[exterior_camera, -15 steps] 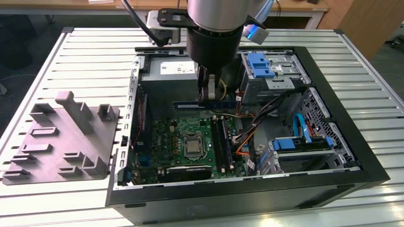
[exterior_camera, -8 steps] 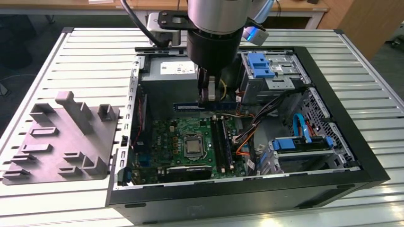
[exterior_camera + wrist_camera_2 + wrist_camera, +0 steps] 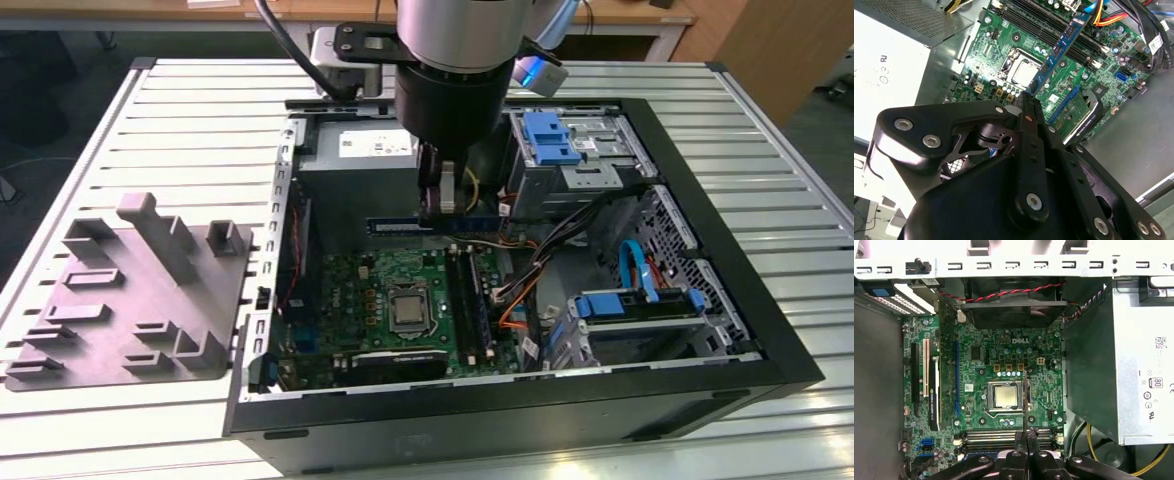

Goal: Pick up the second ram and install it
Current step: 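Insert the second ram into the second slot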

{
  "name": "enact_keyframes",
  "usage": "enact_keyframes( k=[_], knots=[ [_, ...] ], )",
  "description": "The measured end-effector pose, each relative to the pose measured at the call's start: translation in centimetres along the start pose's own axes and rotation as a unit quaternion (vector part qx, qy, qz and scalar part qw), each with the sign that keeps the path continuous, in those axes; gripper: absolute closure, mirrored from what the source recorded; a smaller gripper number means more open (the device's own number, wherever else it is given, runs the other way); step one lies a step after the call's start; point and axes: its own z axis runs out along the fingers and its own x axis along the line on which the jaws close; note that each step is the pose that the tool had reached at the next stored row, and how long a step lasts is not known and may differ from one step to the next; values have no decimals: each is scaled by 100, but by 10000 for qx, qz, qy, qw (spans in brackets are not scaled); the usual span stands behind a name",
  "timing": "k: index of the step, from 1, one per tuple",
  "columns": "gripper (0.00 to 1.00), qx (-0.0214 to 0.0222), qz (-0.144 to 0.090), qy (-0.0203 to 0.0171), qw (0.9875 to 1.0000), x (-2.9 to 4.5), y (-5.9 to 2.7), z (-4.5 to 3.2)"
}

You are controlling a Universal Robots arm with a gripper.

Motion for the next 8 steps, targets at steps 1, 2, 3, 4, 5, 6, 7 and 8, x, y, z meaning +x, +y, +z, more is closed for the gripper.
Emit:
enact_keyframes(
  k=[1, 2, 3, 4, 5, 6, 7, 8],
  knots=[
    [88, 0, 0, 0, 10000, 0, 0, 0],
    [88, 0, 0, 0, 10000, 0, 0, 1],
    [88, 0, 1, 0, 10000, 0, 0, 1],
    [88, 1, 20, -1, 10000, 0, 0, 1],
    [88, 2, 72, -4, 10000, 0, 0, 2],
    [88, 4, 154, -7, 9999, 0, 0, 2],
    [88, 6, 236, -10, 9997, 0, 0, 1],
    [88, 9, 324, -14, 9995, 0, 0, 2]
  ],
)
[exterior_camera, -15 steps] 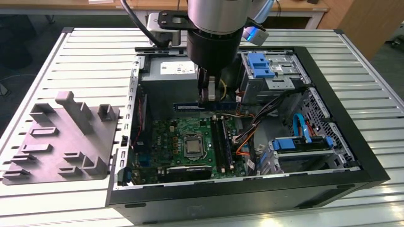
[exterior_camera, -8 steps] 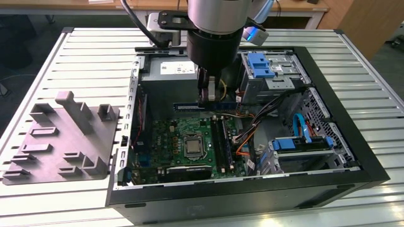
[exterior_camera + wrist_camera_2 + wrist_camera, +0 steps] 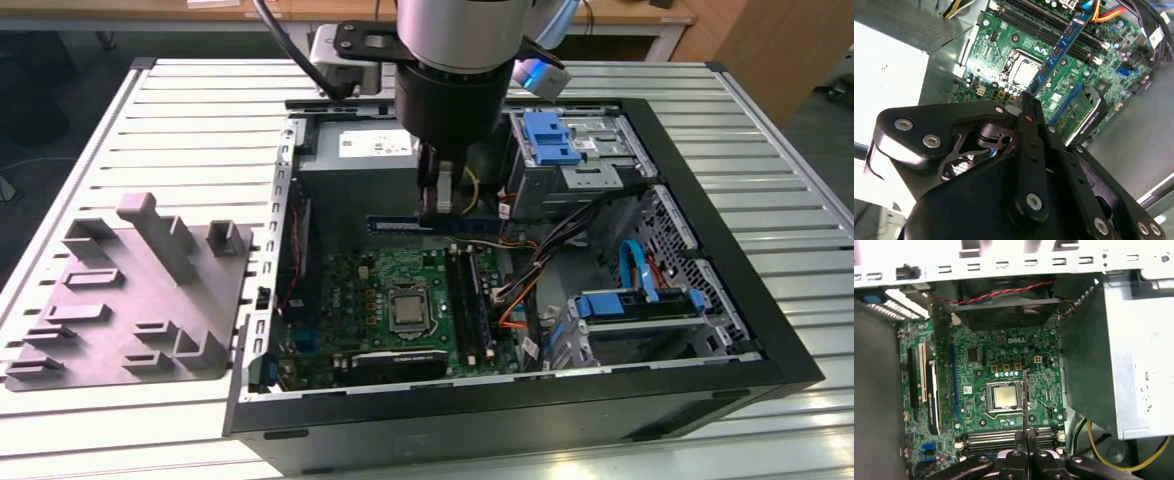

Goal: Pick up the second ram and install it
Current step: 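Insert the second ram into the second slot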

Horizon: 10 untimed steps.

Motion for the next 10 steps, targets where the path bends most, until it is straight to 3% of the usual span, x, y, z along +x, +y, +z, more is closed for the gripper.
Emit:
enact_keyframes(
  k=[5, 10],
  knots=[
    [88, 12, 457, -19, 9990, 0, 0, 2],
    [88, 24, 905, -38, 9959, 0, 0, 6]
  ],
)
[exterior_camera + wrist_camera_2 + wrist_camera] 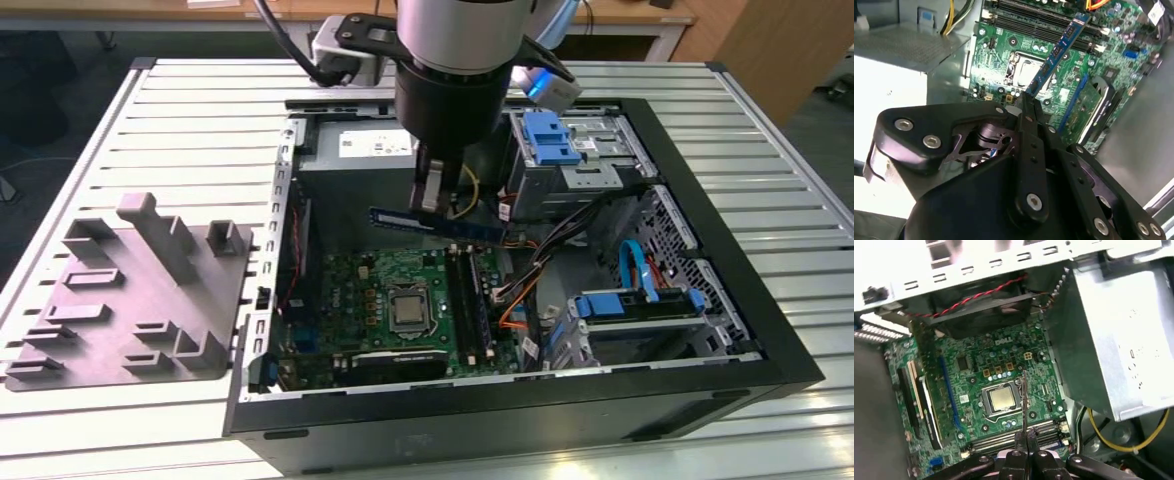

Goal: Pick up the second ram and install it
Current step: 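Insert the second ram into the second slot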

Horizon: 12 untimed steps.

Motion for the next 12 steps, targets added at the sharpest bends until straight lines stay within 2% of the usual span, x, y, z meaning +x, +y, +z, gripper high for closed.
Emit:
enact_keyframes(
  k=[3, 6, 9, 12],
  knots=[
    [88, 7, 272, -11, 9996, 0, 0, 2],
    [88, 15, 549, -23, 9985, 0, 0, 5],
    [88, 22, 818, -34, 9966, 0, 0, 7],
    [88, 29, 1087, -45, 9941, 0, -1, 10]
  ],
)
